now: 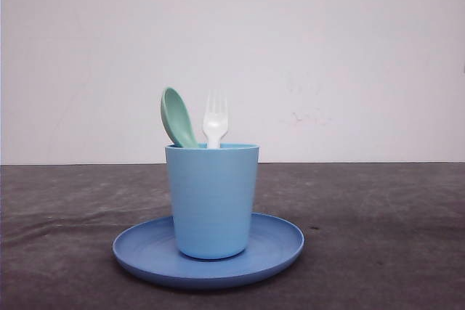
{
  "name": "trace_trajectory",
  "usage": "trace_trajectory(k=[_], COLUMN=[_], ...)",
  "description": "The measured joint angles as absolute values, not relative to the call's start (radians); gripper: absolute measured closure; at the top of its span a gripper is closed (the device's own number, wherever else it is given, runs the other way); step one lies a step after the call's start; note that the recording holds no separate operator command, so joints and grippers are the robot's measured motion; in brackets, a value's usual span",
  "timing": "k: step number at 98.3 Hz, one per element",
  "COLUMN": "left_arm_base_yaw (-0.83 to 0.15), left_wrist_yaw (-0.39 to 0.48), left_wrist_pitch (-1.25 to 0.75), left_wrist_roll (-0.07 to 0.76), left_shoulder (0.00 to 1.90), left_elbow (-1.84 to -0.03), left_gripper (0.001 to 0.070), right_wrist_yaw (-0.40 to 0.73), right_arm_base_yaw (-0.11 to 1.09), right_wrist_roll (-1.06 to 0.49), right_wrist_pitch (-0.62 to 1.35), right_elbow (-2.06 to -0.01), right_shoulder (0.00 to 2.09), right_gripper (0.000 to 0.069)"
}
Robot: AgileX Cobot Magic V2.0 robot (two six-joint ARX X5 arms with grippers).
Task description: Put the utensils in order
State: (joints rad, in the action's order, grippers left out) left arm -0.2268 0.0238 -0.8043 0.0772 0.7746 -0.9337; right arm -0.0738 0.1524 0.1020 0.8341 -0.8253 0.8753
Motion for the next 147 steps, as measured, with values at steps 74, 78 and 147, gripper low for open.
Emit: trace_trajectory(k=[74,78,147], left_arm_base_yaw=[-0.227,-0.227,-0.068], left_wrist_yaw=[0.024,0.024,-0.017], left_wrist_pitch=[-0.842,-0.843,-0.477], left_wrist_roll=[0.074,0.074,0.067], left_shoulder=[0.775,0.775,0.4], left_elbow=[-0.934,-0.934,-0.499], left_gripper=[0.0691,0.0691,0.0691], right_wrist_yaw=[-0.074,-0.074,-0.074], right_arm_base_yaw=[0.149,0.149,0.149], right_wrist_roll=[0.102,0.102,0.102], right_wrist_pitch=[0.825,0.815,0.562], right_elbow=[-0.825,-0.825,-0.825], right_shoulder=[0.875,0.875,0.876], right_gripper=[0.0683,0.0683,0.0683])
